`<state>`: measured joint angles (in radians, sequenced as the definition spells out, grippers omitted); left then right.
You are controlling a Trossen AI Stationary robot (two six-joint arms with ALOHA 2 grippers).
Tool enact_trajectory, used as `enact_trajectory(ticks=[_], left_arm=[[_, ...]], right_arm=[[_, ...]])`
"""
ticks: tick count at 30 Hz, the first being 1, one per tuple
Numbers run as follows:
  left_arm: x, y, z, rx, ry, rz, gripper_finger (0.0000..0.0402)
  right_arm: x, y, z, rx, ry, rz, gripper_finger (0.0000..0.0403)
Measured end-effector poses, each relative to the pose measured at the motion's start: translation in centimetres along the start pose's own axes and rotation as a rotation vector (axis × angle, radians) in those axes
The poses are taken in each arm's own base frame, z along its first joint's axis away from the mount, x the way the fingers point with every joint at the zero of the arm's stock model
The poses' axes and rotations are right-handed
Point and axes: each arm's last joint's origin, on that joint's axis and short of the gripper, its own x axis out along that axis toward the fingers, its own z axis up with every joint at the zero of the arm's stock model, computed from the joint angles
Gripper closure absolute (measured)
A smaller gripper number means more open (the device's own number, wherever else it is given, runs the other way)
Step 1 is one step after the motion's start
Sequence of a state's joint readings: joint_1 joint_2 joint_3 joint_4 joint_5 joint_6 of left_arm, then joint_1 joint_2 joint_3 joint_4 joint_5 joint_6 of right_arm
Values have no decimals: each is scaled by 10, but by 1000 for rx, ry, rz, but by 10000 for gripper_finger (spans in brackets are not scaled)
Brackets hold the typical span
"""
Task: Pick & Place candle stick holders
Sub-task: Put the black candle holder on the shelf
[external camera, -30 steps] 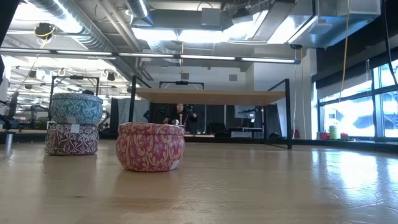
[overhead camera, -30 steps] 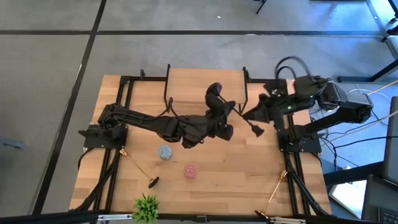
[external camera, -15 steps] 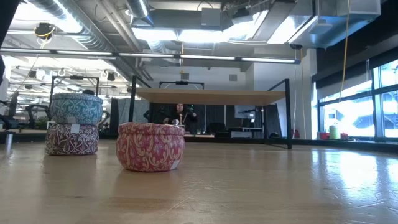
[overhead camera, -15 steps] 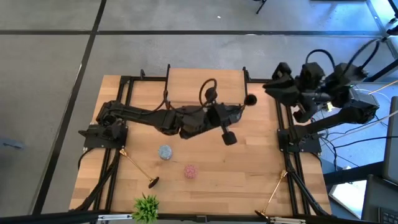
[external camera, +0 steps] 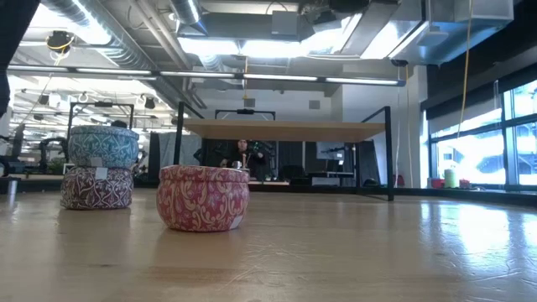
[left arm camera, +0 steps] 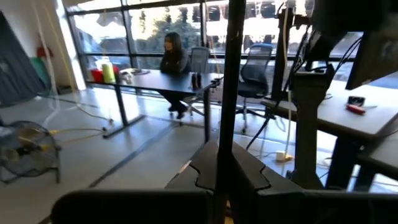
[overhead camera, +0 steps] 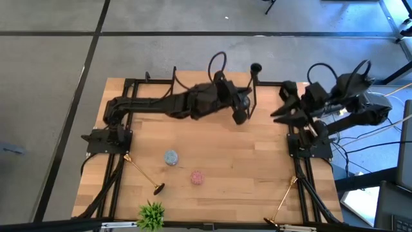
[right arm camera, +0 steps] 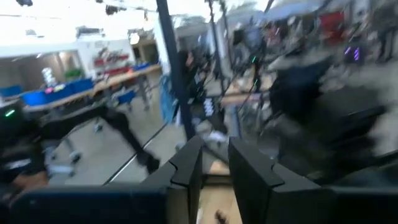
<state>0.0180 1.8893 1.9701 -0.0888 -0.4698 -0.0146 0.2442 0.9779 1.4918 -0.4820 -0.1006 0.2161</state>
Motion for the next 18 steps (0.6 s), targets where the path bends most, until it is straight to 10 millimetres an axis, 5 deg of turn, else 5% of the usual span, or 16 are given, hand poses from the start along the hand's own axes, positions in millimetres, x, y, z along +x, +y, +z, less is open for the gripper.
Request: enact_trajectory(ticks=[11,18], left_arm=[[12,62,4,34,82,-13,393],[21,110,6,25,100,-95,393]], right_arm=[[0,36,-41,-29,316,-76,383],[-4,43,-47,-36,295,-256,384]])
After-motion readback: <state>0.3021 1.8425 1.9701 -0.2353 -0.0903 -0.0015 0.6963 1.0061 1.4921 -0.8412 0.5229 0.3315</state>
